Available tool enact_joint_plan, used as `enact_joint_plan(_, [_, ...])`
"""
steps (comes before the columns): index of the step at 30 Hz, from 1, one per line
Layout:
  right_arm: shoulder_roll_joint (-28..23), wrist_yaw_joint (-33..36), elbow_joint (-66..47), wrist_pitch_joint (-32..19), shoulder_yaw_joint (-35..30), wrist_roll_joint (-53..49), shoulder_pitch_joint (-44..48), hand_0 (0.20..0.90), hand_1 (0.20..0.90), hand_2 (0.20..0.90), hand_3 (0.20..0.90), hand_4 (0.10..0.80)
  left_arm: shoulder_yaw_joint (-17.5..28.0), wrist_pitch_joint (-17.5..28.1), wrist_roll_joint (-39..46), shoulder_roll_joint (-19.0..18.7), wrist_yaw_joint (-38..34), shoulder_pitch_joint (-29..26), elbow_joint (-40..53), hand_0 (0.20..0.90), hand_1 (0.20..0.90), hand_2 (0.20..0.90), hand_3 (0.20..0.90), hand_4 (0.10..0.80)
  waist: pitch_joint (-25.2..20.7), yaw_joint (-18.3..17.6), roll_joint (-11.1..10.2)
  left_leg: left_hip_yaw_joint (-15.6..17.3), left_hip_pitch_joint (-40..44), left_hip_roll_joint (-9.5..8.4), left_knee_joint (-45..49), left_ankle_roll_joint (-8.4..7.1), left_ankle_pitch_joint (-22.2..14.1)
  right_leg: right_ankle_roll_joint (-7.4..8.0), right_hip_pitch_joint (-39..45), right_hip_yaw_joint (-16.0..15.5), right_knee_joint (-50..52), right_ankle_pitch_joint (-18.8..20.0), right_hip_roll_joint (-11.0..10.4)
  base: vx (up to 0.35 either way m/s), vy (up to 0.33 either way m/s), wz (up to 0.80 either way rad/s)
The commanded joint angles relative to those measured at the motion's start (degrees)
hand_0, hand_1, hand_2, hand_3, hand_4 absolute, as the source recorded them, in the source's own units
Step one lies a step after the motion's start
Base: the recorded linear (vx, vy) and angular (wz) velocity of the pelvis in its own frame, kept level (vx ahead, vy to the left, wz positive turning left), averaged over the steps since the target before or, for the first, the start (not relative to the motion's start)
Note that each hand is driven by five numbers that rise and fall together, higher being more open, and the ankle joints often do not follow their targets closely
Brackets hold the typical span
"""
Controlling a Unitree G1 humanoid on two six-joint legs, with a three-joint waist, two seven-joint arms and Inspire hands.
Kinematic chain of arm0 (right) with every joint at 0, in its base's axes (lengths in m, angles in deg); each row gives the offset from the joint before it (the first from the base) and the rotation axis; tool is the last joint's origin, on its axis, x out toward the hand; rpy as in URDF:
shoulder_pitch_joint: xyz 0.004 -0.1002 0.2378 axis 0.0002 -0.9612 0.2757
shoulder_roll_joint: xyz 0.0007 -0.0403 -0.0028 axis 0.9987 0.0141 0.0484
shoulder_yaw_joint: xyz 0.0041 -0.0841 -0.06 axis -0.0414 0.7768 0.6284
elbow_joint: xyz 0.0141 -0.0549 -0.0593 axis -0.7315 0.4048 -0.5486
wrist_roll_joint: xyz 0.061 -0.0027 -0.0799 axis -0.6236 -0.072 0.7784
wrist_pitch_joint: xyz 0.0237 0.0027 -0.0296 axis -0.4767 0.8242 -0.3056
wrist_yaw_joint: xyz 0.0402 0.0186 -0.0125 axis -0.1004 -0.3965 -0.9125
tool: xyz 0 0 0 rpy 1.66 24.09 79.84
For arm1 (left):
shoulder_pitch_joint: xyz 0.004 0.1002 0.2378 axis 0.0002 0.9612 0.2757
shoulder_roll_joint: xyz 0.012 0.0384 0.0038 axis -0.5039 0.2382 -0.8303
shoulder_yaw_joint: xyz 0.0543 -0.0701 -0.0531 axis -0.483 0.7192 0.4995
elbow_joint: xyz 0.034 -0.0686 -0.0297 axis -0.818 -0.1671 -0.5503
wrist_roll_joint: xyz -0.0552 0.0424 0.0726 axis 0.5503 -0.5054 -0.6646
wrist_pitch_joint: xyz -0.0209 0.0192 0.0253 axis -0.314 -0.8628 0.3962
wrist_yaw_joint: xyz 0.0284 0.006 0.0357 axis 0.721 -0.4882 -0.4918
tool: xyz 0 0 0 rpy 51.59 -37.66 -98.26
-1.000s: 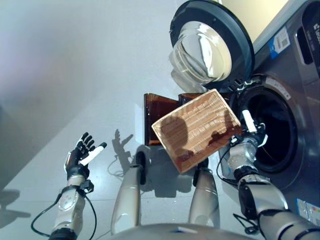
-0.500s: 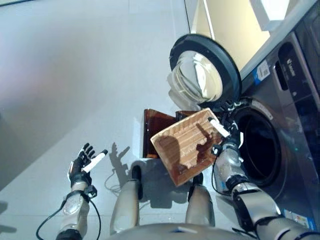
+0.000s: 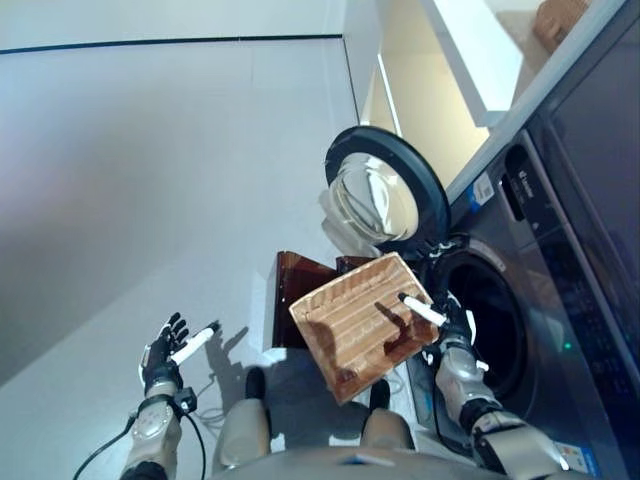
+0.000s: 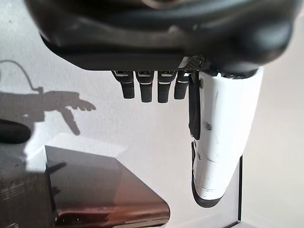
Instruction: Pick up the clothes and place them into the washing machine
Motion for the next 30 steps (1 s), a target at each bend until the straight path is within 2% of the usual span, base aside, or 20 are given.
enact_joint_plan(1, [-1.1, -1.0, -4.2, -2.9, 1.1, 5.2, -0.7, 0.9, 0.9, 0.9, 0.9, 0.8, 1.9, 3.8, -2.0, -2.1, -0.7, -1.2, -0.2, 0.9, 0.9, 0.9, 0.9, 0.8, -3.2, 0.7, 0.4, -1.4, 4.3, 2.95, -5.2, -3.2, 2.1, 2.28, -0.3, -1.6, -0.7, 6.6, -2.1, 0.102, 0.019, -0.09])
enact_joint_plan(4, [-0.4, -0.9, -3.3, -2.6, 1.6, 7.3, -2.5, 0.9, 0.9, 0.9, 0.9, 0.8, 1.7, 3.9, -2.5, -1.8, -0.8, -1.0, -0.8, 0.9, 0.9, 0.9, 0.9, 0.8, -4.2, 0.6, 0.4, -1.0, 6.5, 3.14, -7.9, -3.29, 2.8, 2.56, 0.9, -1.9, -1.2, 6.7, -1.9, 0.071, 0.017, -0.04])
enact_joint_plan(9, [1.8, -1.0, -0.8, -2.8, -1.7, 3.6, -4.4, 0.9, 0.9, 0.9, 0.9, 0.8, 1.8, 3.8, -3.5, -1.3, -1.9, -1.0, -1.9, 0.9, 0.9, 0.9, 0.9, 0.8, -5.6, 0.1, 0.3, -0.3, 8.5, 3.24, -9.9, -3.56, 3.3, 2.79, 2.3, -2.2, -1.9, 6.7, -1.6, 0.058, 0.018, 0.01])
enact_joint_plan(13, [2.4, 0.6, -0.4, -2.3, 0.2, 8.4, -5.7, 0.9, 0.9, 0.9, 0.9, 0.8, 1.5, 4.0, -4.6, -1.0, -2.5, -0.5, -1.7, 0.9, 0.9, 0.9, 0.9, 0.8, -7.0, -0.1, 0.3, 0.2, 9.5, 3.4, -10.7, -3.73, 3.4, 2.95, 3.3, -2.4, -3.2, 7.3, -1.2, 0.024, 0.011, 0.0])
enact_joint_plan(21, [5.4, -1.1, 2.4, -3.9, -3.9, -1.6, -8.0, 0.9, 0.9, 0.9, 0.9, 0.8, 1.4, 3.8, -4.6, 0.1, -3.2, -0.3, -3.8, 0.9, 0.9, 0.9, 0.9, 0.8, -9.2, -0.2, 0.4, 1.1, 10.9, 3.74, -11.0, -3.89, 2.8, 2.57, 5.1, -2.6, -6.7, 7.2, 0.1, 0.016, 0.008, -0.03])
enact_joint_plan(30, [5.4, -0.8, 7.5, -2.3, -4.1, 0.8, -8.2, 0.9, 0.9, 0.9, 0.9, 0.8, 0.6, 2.9, -4.4, 1.2, -1.9, -0.4, -6.6, 0.9, 0.9, 0.9, 0.9, 0.8, -10.5, 0.0, 0.5, 1.5, 12.2, 3.97, -11.2, -3.9, 2.4, 2.31, 6.4, -2.6, -6.9, 6.6, 0.4, 0.018, 0.008, -0.05])
